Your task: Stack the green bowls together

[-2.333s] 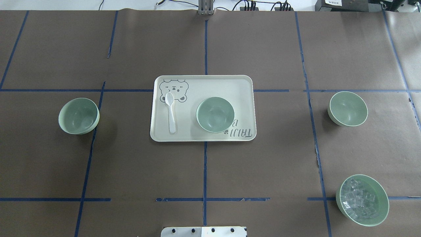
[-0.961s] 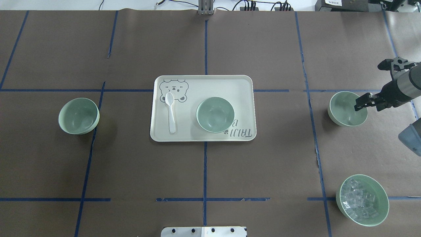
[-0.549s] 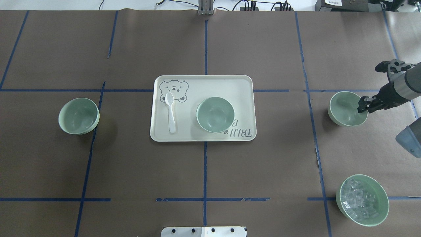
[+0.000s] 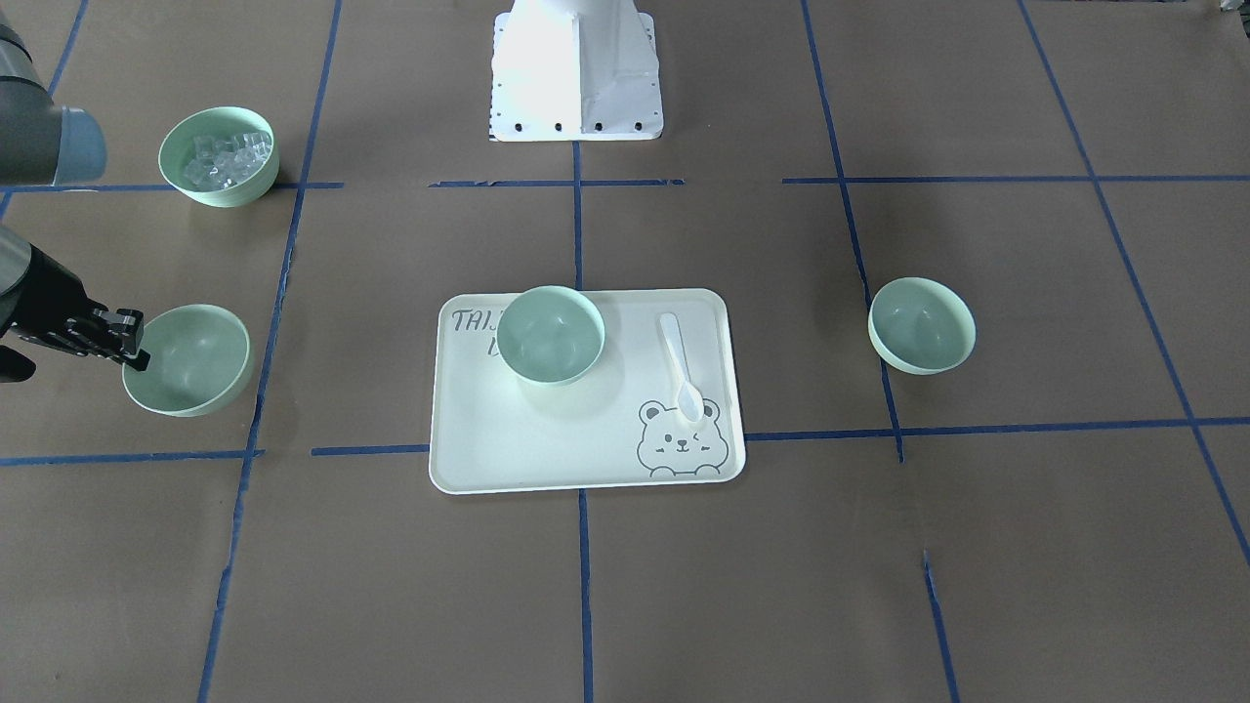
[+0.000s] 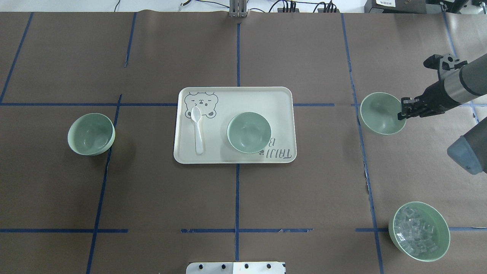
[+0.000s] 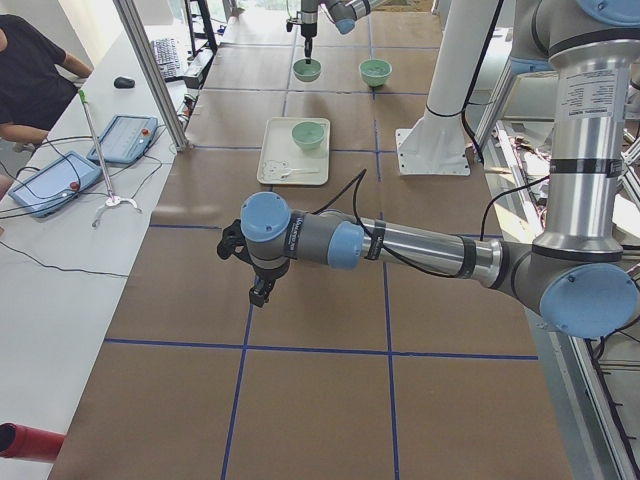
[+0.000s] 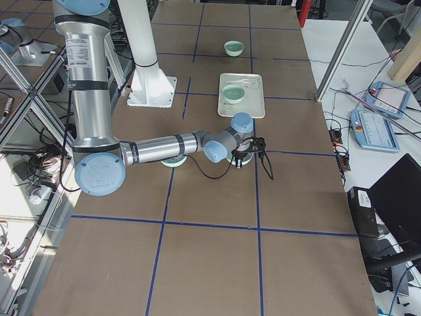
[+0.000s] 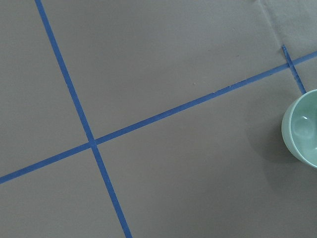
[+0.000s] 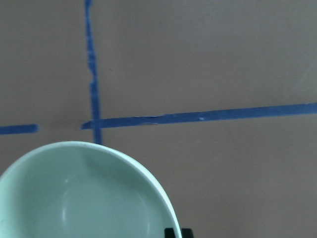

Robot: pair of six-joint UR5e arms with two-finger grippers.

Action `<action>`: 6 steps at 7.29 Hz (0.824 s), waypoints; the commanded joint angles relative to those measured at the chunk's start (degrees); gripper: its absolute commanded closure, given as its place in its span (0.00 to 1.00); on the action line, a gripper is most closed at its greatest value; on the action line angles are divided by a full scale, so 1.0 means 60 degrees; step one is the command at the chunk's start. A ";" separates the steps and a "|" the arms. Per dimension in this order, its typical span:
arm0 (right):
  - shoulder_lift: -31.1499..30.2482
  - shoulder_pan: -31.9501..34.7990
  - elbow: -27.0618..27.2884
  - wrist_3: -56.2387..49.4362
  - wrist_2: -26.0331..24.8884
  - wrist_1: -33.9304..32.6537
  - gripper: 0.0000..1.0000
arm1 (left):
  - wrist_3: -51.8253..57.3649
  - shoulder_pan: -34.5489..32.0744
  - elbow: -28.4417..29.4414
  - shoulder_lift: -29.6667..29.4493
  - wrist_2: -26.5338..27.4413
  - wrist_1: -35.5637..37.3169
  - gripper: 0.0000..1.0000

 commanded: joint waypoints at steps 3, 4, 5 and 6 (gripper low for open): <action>0.2749 -0.3000 0.0654 0.4339 -0.1246 -0.0166 1.00 | -0.1180 0.0181 -0.0007 -0.0012 -0.0081 -0.1223 0.00; 0.3611 -0.3561 0.0523 0.4403 -0.2211 -0.1240 1.00 | -0.1347 0.0226 0.0007 0.0031 -0.0081 -0.1535 0.00; 0.4243 -0.3668 0.0521 0.4404 -0.2409 -0.2237 1.00 | -0.1421 0.0299 0.0008 0.0032 -0.0081 -0.1552 0.00; 0.4134 -0.4017 0.0536 0.4418 -0.2513 -0.2320 1.00 | -0.1465 0.0328 0.0008 0.0032 -0.0081 -0.1552 0.00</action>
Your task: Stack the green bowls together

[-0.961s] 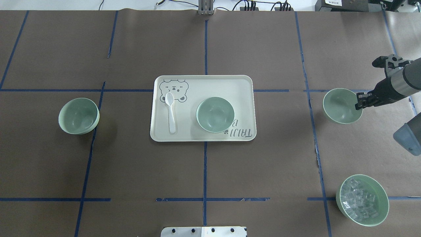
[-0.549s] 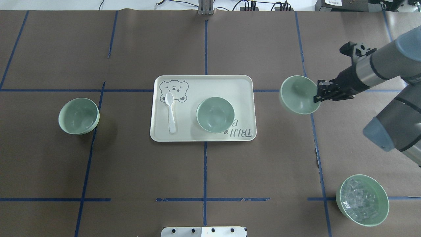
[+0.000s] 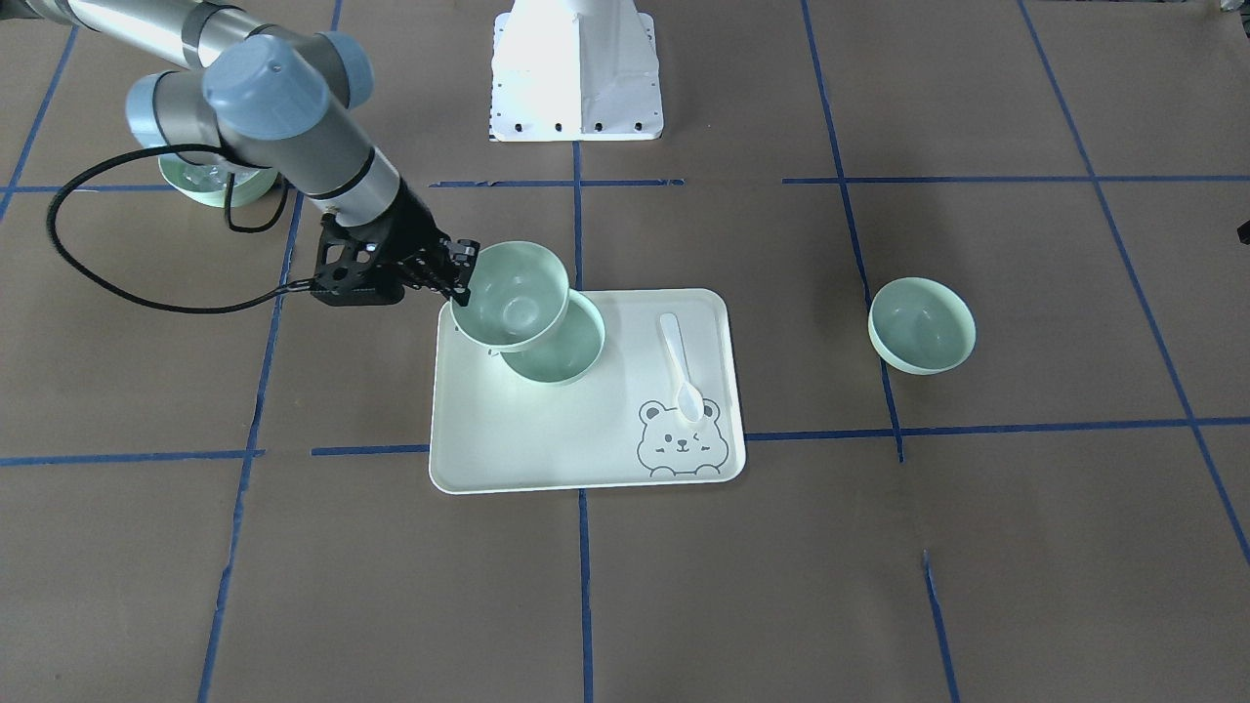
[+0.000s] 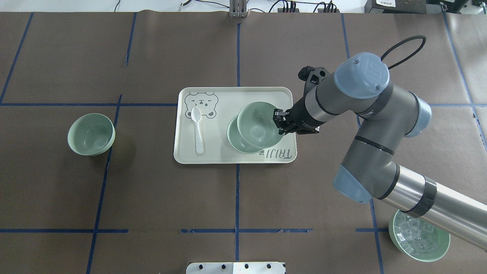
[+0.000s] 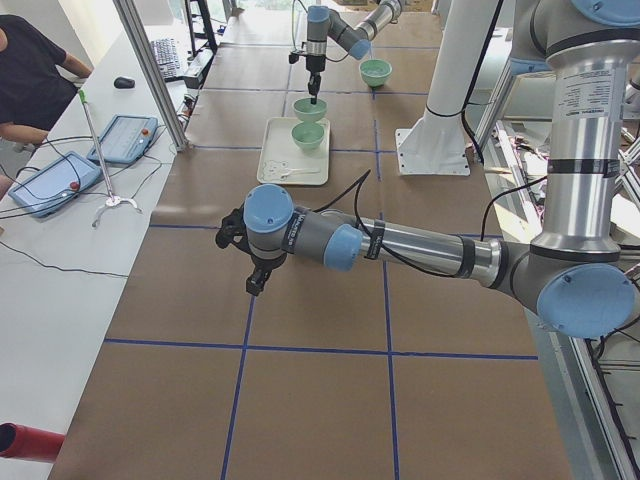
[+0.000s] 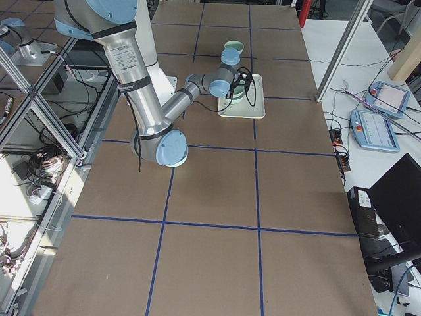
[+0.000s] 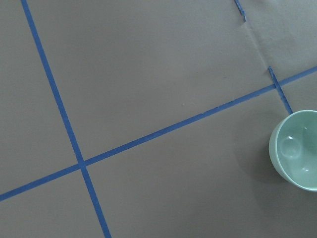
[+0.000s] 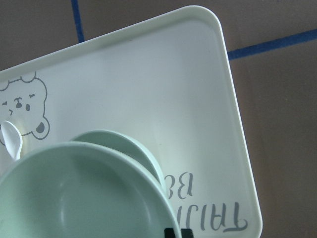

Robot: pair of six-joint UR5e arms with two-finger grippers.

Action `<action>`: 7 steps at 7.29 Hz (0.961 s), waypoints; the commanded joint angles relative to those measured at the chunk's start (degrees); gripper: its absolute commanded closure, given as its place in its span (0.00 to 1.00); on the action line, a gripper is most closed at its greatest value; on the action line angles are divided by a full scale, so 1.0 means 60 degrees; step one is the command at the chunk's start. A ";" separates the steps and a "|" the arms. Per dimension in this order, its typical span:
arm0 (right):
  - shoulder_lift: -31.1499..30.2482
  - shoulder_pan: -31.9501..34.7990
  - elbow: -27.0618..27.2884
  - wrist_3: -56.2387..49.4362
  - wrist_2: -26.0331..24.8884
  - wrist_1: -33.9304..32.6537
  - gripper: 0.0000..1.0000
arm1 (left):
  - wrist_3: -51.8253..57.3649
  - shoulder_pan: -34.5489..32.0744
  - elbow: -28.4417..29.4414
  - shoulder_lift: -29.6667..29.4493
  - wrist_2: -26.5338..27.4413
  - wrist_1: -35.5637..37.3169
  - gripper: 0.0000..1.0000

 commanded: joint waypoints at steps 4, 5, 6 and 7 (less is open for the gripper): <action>0.0777 -0.0547 -0.0780 0.0716 -0.0615 -0.0510 1.00 | -0.0117 0.0089 0.0002 0.0037 -0.0002 -0.0080 0.00; 0.0896 -0.0532 -0.0886 0.0747 -0.0615 -0.0510 1.00 | -0.0102 0.0089 0.0002 0.0051 -0.0002 -0.0080 0.00; 0.0897 -0.0517 -0.0916 0.0748 -0.0615 -0.0524 1.00 | -0.0102 0.0089 0.0002 0.0051 -0.0002 -0.0080 0.00; 0.0897 -0.0517 -0.0988 0.0762 -0.0615 -0.0510 1.00 | -0.0102 0.0089 0.0002 0.0051 -0.0002 -0.0080 0.00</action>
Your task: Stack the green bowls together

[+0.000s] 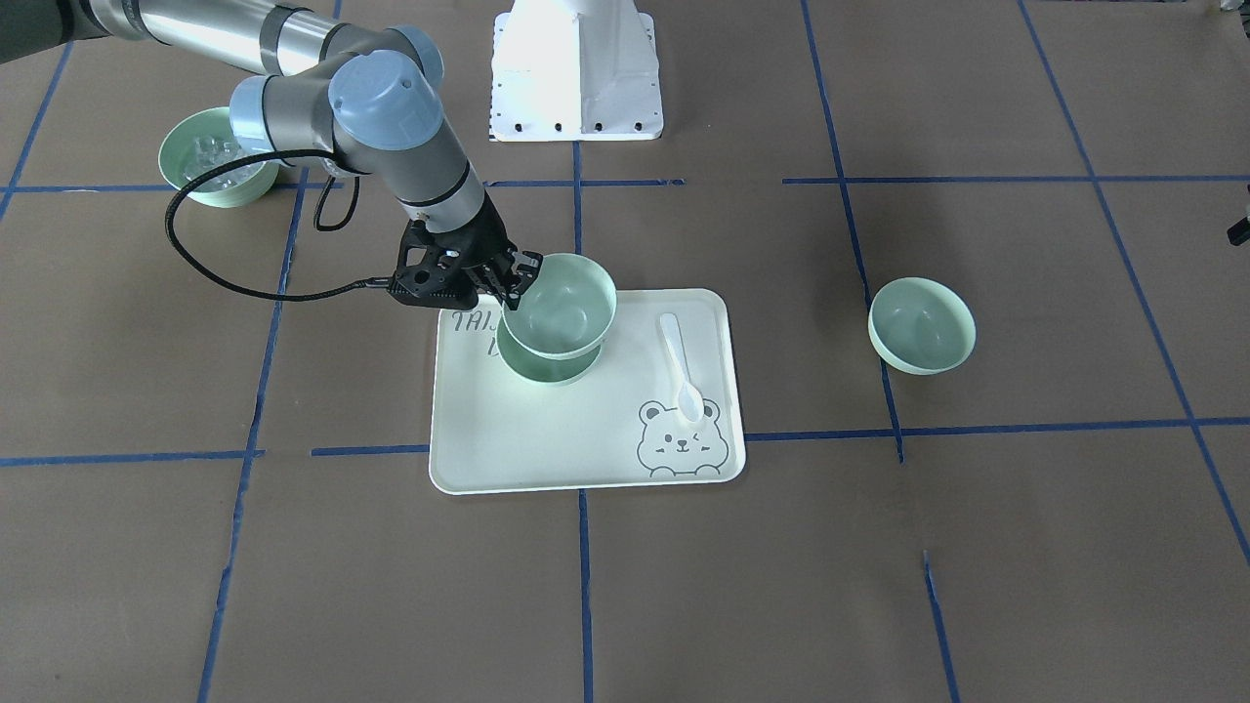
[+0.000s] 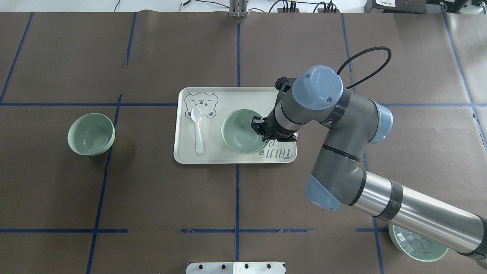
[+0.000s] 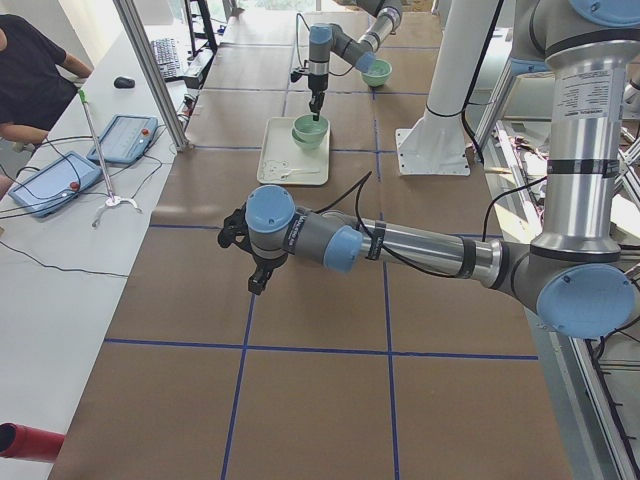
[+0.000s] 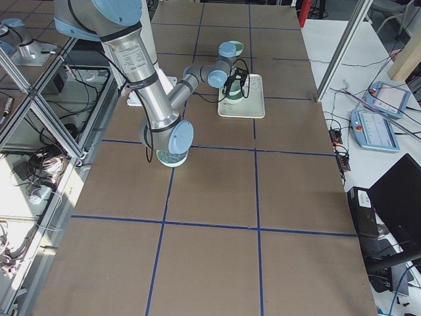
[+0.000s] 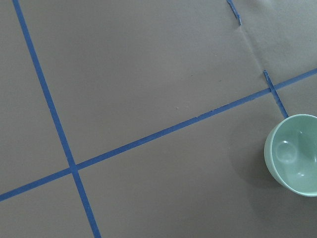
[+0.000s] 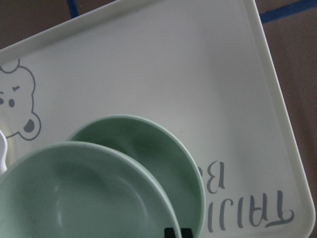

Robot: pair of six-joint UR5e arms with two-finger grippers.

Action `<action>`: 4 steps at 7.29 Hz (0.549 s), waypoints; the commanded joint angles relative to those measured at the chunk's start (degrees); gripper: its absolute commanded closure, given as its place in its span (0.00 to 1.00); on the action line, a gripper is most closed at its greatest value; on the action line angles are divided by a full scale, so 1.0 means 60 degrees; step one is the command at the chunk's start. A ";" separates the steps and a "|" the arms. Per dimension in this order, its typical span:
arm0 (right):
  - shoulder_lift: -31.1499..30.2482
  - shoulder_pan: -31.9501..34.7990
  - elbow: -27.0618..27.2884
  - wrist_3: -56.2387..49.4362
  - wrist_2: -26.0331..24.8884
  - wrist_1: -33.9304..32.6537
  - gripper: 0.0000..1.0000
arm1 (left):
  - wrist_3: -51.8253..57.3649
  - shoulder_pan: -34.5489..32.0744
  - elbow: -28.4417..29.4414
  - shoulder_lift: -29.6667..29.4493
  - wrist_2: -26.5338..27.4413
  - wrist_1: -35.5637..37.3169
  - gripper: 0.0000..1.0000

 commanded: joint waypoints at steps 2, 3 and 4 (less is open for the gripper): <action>0.0011 0.0124 -0.0167 -0.0005 -0.0001 0.0008 1.00 | 0.0002 0.0001 0.0000 0.0003 0.0000 0.0000 0.00; 0.0011 0.0139 -0.0225 -0.0005 -0.0015 0.0023 1.00 | 0.0002 0.0001 -0.0015 0.0003 0.0000 0.0000 0.00; -0.0004 0.0140 -0.0255 -0.0005 -0.0016 0.0023 1.00 | 0.0002 0.0001 -0.0015 0.0003 0.0000 0.0000 0.00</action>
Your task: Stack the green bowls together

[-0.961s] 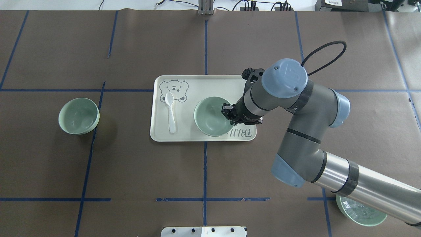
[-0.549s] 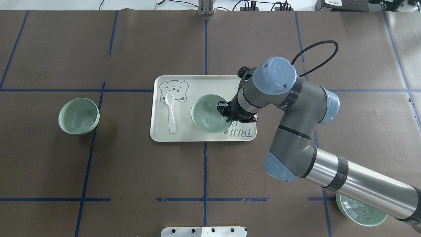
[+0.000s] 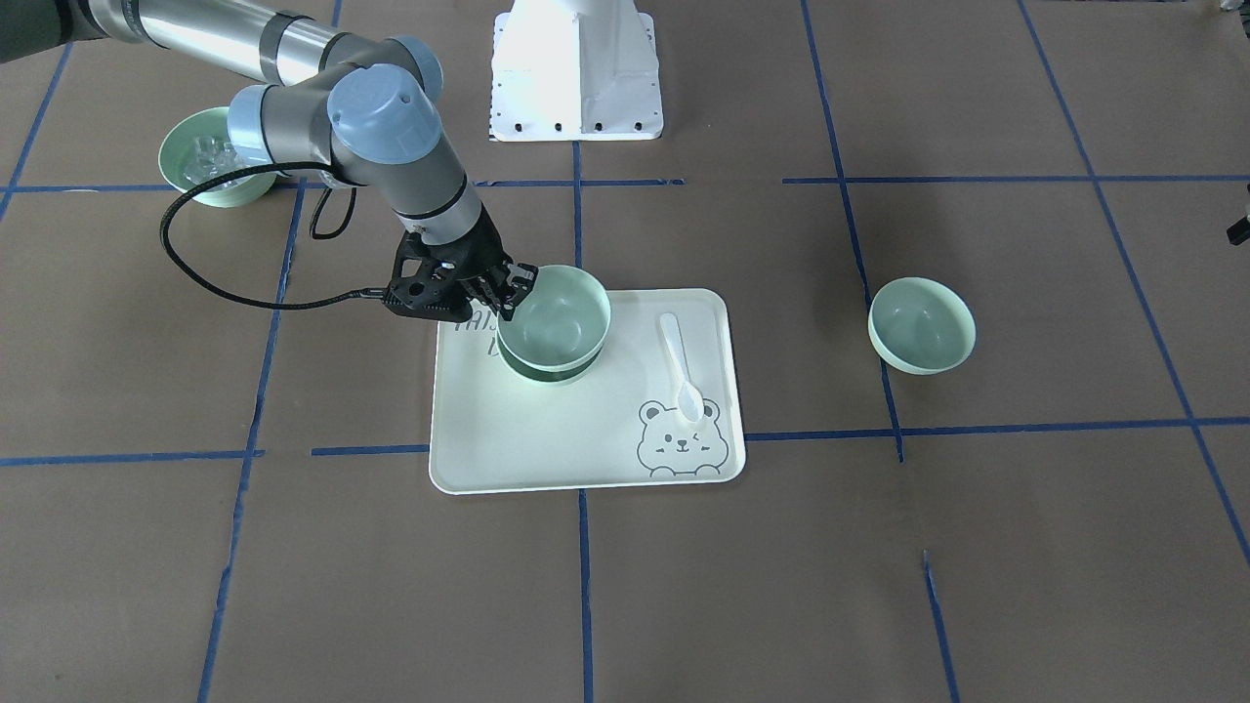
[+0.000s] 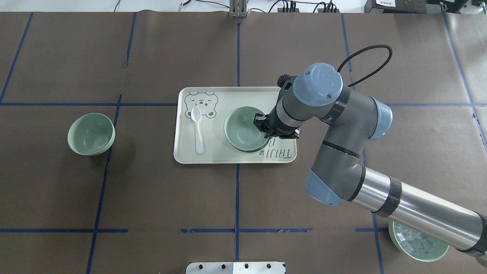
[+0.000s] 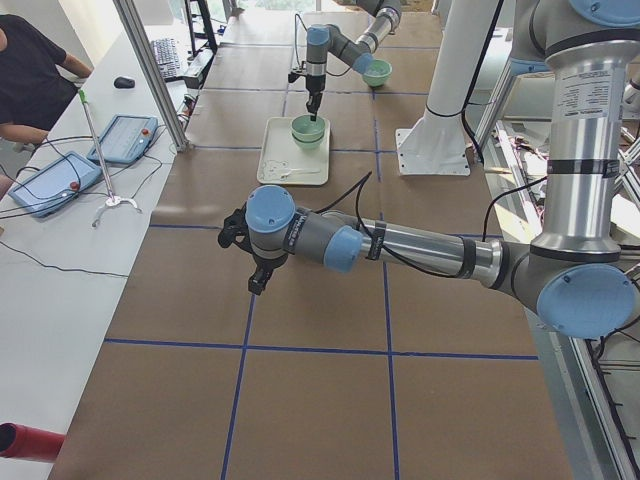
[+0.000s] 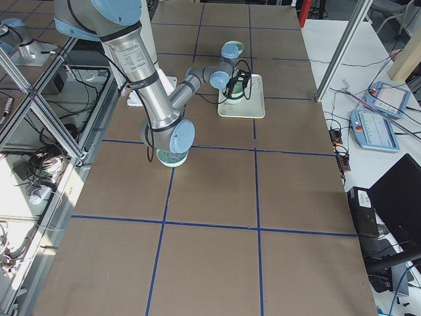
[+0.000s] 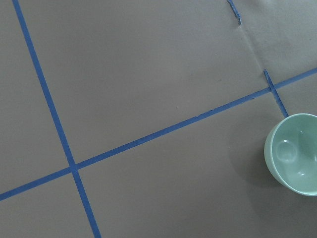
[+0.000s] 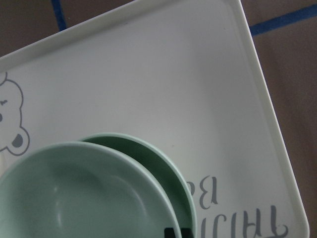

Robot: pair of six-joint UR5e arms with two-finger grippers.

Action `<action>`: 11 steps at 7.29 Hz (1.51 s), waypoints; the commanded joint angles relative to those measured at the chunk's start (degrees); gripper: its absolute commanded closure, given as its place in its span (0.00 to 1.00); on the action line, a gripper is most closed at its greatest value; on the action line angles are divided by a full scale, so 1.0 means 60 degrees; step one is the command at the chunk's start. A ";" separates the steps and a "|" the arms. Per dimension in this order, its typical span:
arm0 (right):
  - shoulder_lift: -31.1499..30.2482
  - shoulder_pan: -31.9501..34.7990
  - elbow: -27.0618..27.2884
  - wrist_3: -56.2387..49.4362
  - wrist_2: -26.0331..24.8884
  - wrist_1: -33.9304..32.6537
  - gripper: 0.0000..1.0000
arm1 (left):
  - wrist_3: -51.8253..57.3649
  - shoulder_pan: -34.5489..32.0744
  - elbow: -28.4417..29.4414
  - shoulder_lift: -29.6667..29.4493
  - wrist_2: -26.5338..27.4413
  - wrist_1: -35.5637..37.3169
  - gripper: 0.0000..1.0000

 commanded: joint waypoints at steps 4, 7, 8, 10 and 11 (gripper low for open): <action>0.0031 -0.0027 -0.0123 -0.0075 -0.0123 -0.0009 0.00 | -0.0029 0.0000 -0.0006 0.0000 -0.0015 0.0000 0.00; -0.0128 0.0555 0.0532 -0.0090 0.0154 -0.0053 0.00 | -0.4034 0.1692 -0.0006 -0.0044 -0.0001 -0.1891 0.00; -0.0696 0.1429 0.0942 -0.0119 0.1113 -0.0053 0.00 | -0.6276 0.2743 -0.0006 -0.0073 0.0551 -0.2919 0.00; -0.1824 0.2664 0.1253 -0.1442 0.2116 -0.0024 0.00 | -0.8518 0.4491 0.0066 -0.0248 0.2411 -0.3501 0.00; -0.2351 0.3046 0.1239 -0.2584 0.2249 -0.0010 0.00 | -0.8612 0.4889 0.0198 -0.0350 0.2968 -0.3486 0.00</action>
